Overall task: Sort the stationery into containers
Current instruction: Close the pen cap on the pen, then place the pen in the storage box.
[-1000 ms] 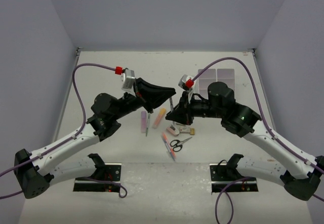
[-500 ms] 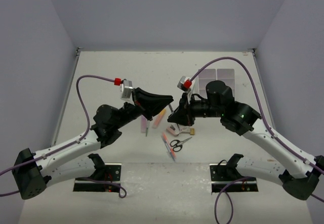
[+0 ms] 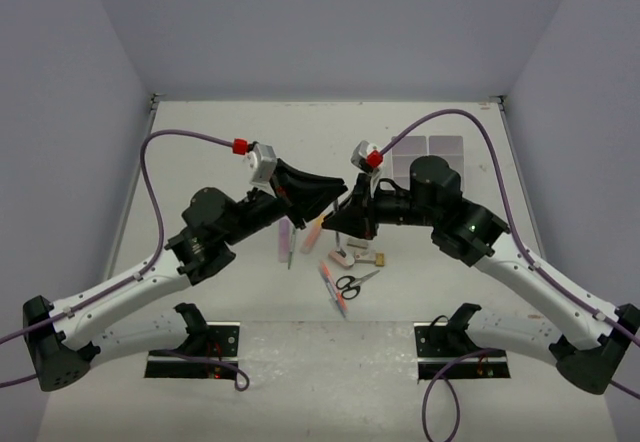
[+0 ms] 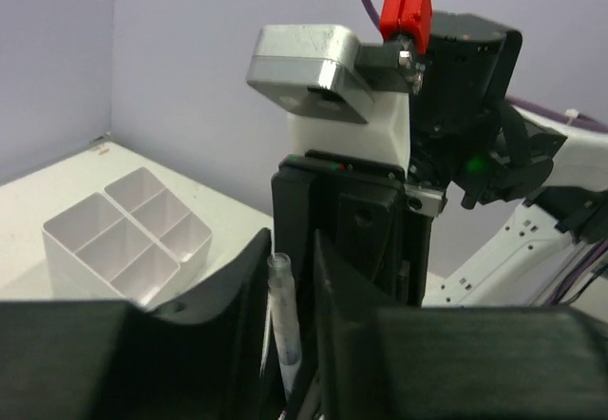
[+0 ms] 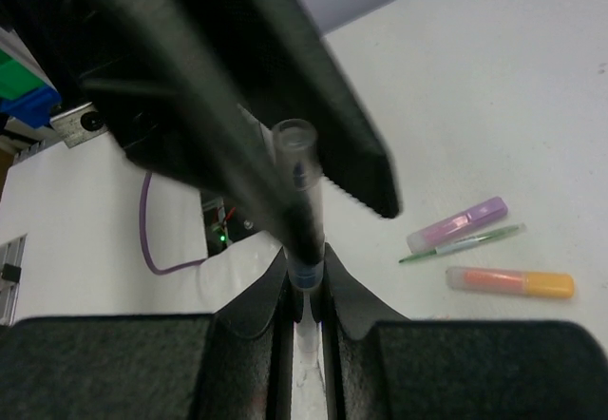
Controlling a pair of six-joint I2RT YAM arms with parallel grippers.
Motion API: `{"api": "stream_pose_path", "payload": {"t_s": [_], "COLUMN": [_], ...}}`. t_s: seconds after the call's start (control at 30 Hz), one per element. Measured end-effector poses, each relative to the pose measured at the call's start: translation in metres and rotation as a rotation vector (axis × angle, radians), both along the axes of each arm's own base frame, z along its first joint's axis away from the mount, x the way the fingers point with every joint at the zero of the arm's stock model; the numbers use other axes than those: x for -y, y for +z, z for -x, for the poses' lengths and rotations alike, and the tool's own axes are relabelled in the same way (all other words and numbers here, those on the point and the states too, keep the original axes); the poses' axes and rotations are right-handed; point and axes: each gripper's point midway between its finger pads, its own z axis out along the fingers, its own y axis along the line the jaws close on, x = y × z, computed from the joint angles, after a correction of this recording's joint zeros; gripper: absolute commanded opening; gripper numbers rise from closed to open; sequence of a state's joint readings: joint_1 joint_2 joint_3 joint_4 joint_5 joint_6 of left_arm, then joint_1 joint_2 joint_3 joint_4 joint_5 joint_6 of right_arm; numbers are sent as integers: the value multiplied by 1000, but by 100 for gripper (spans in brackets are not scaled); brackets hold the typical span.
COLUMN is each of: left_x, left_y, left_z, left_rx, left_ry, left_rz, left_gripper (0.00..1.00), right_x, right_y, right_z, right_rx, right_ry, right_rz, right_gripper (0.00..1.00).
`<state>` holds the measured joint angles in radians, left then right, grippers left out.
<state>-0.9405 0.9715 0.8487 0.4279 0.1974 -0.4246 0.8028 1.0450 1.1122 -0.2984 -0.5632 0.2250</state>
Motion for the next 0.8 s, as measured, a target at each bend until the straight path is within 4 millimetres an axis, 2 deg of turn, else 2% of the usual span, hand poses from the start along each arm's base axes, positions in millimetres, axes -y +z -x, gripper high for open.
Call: {"api": "stream_pose_path", "payload": {"t_s": [0.03,0.1,0.13,0.23,0.27,0.4,0.5,0.63,0.7,0.8], "left_x": [0,0,-3,-6,-13,-61,-97,-120,-122,-121], "left_y": [-1,-9,-13,-22,-22,-6,8,-4,-18,-51], "left_z": [0,-2,-5,-12,-22,-72,-87,-75,-64,-44], "left_rx": [2,-22,-37,-99,-124,-194,-215,-233,-237,-245], "left_ry": [2,19,48,130,203,553,714,739,696,596], "left_rz": [-9,-44,-56,-100,-106,-79,-55,-114,-159,-241], "left_gripper": [66,90,98,100,100,100,100,100,100,100], "right_x": [-1,1,2,4,5,12,34,87,118,159], "right_y": [-2,-4,-6,-16,-23,-54,-65,-53,-47,-45], "right_z": [-1,-11,-18,-43,-51,-92,-130,-187,-216,-251], "right_rx": [2,17,26,52,50,32,56,125,159,210], "right_ry": [-4,-44,-75,-177,-206,-359,-538,-821,-959,-1130], "right_rz": [-5,-22,-30,-44,-41,-9,18,15,11,8], "right_gripper": [0,0,0,0,0,0,0,0,0,0]}}
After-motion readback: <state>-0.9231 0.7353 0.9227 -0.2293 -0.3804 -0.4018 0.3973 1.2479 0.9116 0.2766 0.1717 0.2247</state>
